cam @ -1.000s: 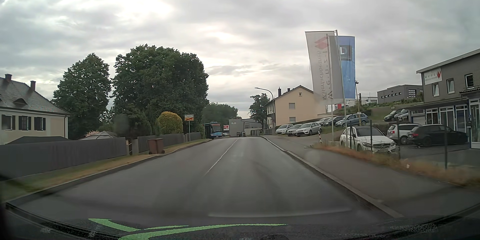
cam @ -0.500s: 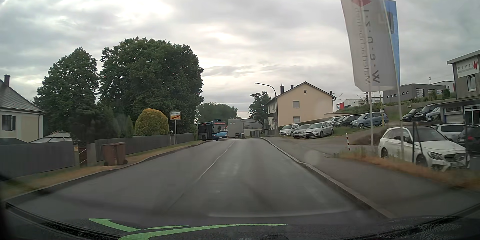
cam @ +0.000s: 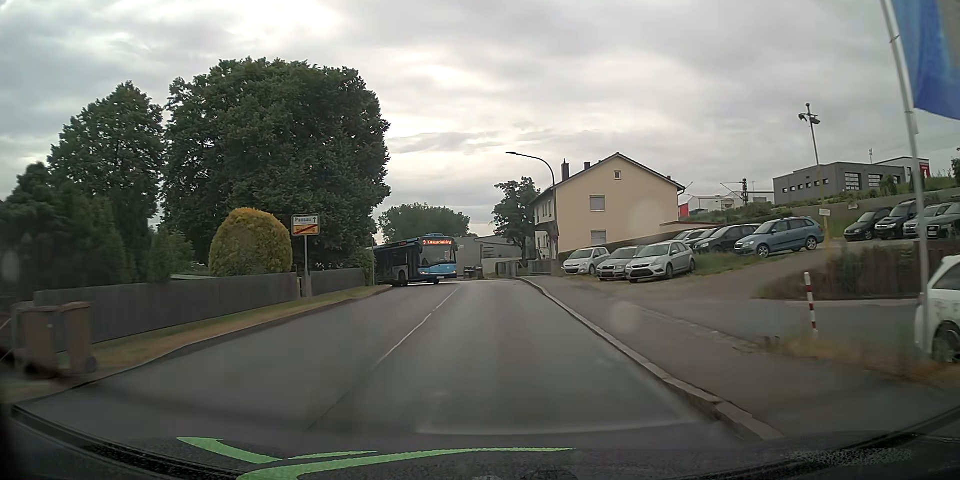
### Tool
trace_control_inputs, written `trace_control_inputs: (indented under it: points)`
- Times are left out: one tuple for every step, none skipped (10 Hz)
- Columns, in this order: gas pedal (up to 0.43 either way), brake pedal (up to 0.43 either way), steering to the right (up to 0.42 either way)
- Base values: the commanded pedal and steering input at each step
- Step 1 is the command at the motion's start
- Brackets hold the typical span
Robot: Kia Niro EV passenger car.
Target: Follow the waypoints while adhering to traffic rules and regulations
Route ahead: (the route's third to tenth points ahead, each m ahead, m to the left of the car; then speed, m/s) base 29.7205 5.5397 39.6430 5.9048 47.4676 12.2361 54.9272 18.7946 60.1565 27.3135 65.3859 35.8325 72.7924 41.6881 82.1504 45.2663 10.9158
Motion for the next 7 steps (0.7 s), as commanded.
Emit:
trace_control_inputs:
  points:
    - [0.0,0.25,0.001]
    - [0.0,0.28,0.001]
    - [0.0,0.293,0.001]
    - [0.0,0.293,0.001]
    - [0.0,0.299,0.001]
    - [0.0,0.299,0.002]
    - [0.0,0.299,0.002]
